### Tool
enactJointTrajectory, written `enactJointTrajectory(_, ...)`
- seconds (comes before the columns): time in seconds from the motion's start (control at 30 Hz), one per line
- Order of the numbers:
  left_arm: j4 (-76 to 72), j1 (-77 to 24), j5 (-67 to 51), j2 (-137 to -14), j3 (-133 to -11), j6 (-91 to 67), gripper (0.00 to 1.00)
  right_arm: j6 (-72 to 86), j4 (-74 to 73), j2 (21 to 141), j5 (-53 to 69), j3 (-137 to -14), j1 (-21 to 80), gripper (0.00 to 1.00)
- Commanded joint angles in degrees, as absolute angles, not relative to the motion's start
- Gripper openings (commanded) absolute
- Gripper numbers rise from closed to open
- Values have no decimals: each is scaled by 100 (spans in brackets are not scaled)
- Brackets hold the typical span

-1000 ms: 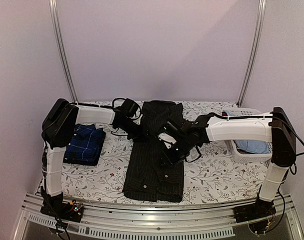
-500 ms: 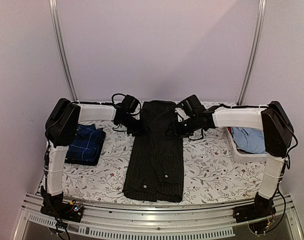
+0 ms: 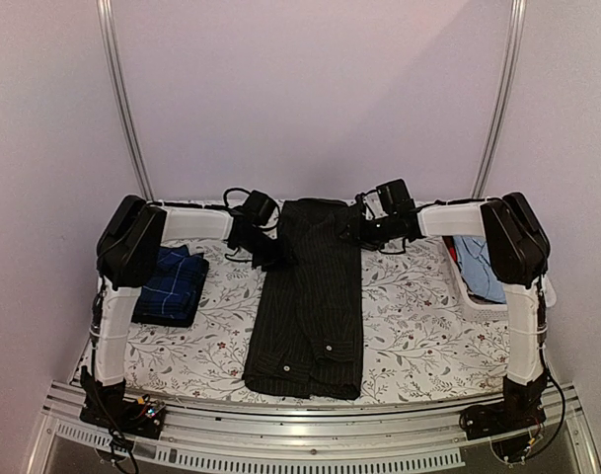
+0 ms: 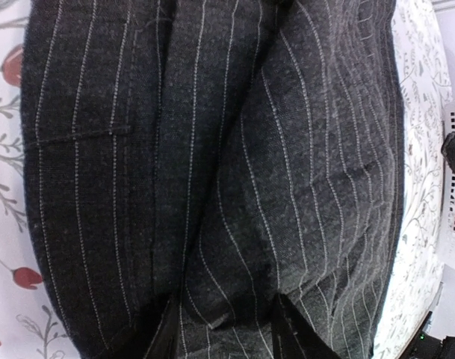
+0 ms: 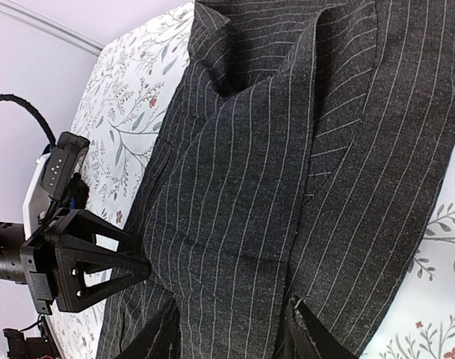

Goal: Fold and stack the long sleeve shirts
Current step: Smooth out the rectangle-folded shirt.

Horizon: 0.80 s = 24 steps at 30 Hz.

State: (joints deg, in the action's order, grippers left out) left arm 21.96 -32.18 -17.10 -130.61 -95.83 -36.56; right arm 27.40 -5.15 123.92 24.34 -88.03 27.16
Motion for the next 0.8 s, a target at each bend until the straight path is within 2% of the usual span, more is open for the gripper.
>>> enactJointTrajectory(0.0, 2180, -3138, -1818, -13255, -9793, -3630, 40, 2797, -334, 12748, 2793, -9123, 2682, 47)
enactJointTrajectory(0.43, 2170, -3113, -1670, -13018, -9817, -3640, 7, 2759, -486, 13317, 2870, -9557, 2665, 47)
enactJointTrajectory(0.63, 2181, -3030, -1588, -12921, -9706, -3616, 0, 2712, -532, 13466, 2833, -9597, 2663, 47)
enactJointTrajectory(0.77, 2181, -2968, -1552, -12883, -9580, -3609, 0, 2666, -570, 13521, 2804, -9610, 2665, 47)
